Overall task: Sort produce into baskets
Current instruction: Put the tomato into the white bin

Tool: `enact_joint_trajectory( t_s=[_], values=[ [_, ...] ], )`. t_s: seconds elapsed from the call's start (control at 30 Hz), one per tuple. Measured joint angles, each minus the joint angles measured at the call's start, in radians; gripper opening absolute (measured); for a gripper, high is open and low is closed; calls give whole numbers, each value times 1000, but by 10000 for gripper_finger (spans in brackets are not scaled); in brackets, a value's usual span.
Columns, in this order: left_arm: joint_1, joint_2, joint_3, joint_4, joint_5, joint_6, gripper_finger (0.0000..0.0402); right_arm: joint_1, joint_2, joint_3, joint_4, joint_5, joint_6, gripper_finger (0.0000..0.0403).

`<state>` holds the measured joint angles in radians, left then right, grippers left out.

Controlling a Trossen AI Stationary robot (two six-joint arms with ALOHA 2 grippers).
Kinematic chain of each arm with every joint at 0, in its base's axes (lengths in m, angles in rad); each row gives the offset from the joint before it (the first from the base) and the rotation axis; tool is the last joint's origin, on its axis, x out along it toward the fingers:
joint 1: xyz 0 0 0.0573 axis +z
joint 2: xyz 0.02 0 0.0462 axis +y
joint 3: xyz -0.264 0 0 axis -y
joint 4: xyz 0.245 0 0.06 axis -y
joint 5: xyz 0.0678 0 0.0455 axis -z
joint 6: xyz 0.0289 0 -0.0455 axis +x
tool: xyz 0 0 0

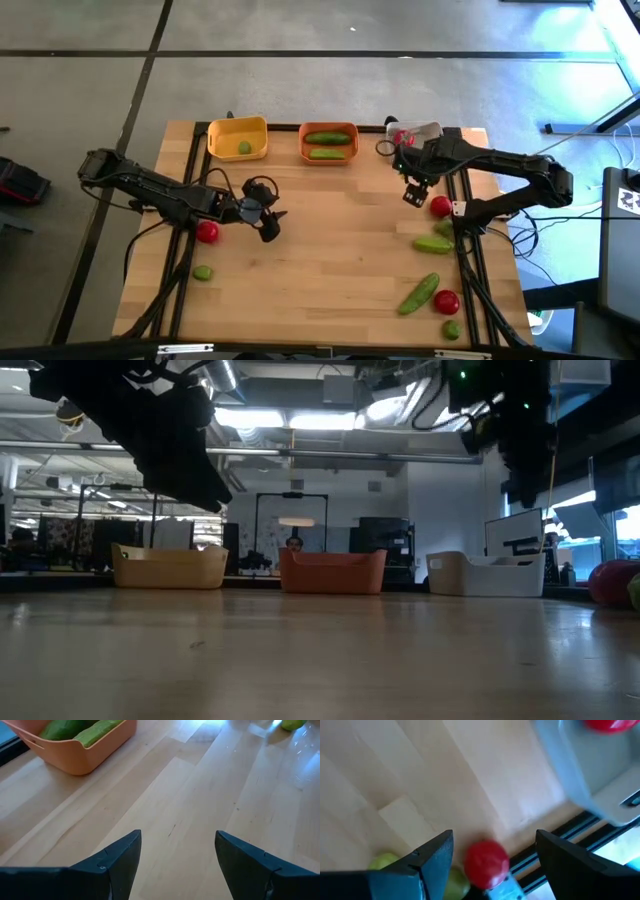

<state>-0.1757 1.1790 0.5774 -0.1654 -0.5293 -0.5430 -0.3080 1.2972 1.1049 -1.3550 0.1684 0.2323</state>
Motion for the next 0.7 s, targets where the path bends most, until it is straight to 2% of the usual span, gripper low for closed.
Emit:
enact_joint_trajectory(
  t_s=[0.17, 0.43, 0.57, 0.7],
  values=[
    [0, 0, 0, 0, 0, 17, 249, 0, 0, -74, -5, 6, 79, 275],
    [0, 0, 0, 0, 0, 30, 249, 0, 0, -194, 52, 30, 106, 279],
    [0, 0, 0, 0, 0, 45, 249, 0, 9, -219, 53, -2, 136, 297],
    [0, 0, 0, 0, -7, 53, 249, 0, 10, -235, 49, 23, 138, 331]
  ],
)
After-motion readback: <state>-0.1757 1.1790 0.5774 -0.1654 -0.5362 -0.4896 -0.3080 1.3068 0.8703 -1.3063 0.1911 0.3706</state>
